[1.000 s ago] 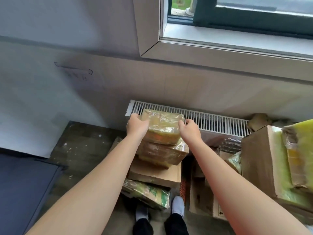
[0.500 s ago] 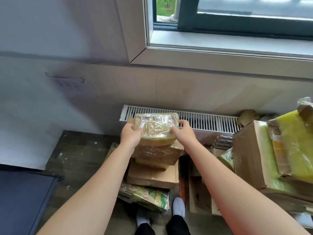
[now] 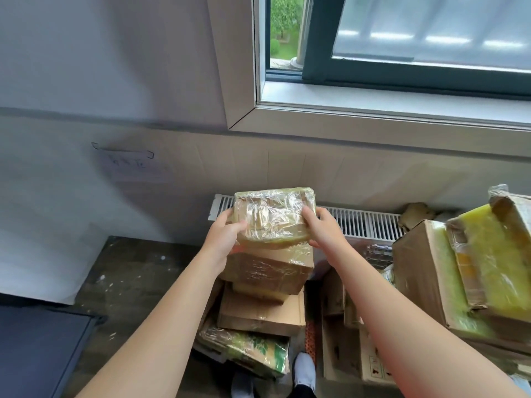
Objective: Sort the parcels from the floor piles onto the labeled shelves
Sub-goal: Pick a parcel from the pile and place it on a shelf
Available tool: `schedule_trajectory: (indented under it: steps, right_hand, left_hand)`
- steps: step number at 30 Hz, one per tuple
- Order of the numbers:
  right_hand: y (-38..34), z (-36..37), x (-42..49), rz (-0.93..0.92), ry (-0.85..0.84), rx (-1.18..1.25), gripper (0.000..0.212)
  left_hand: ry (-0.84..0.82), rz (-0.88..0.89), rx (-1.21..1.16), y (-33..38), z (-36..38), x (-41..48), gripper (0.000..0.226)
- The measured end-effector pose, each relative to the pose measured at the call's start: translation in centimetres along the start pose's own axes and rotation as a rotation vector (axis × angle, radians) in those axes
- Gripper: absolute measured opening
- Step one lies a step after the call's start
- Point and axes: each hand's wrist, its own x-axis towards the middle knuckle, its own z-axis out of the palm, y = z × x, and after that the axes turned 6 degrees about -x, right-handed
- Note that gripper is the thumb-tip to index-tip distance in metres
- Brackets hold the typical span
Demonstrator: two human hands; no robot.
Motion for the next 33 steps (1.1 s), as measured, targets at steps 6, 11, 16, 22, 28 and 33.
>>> schedule_trajectory:
  steps: [6,11,16,22,28,33]
  right_hand:
    - [-2.8,-0.5,-1.4,-0.157,0.0,0.069,0.031]
    - [-3.7,-0.2,-2.8,-0.248,-0.038,0.002,0.056]
    - [-4.9,1.1,-4.1,-0.364,0.091,-0.14,0.073]
    - [-5.8,3.9,-6.0,-0.511,0.166,-0.433,0.099]
    - [-7.3,4.0,-6.9,-0.609,-0.082,-0.209,0.038]
    - [-7.5,3.3,-6.1,-0.527,-0.005,-0.077,0.032]
  left_hand:
    - [-0.047,-0.027,-0.131,1.9,-0.8,-1.1,0.063]
    - [-0.07,-0.053,-0.085,0.0,-1.1,0.6,0.111]
    - [0.098,0.018,0.178,1.2,-0.3,-1.6,0.101]
    - [-0.011,0.08,-0.051,3.6,1.3,-3.0,0.066]
    - [0.028,0.019,-0.299,2.7,-0.5,-2.3,0.123]
    - [-0.06,0.071,-0.41,1.1,-2.3,-2.2,0.11]
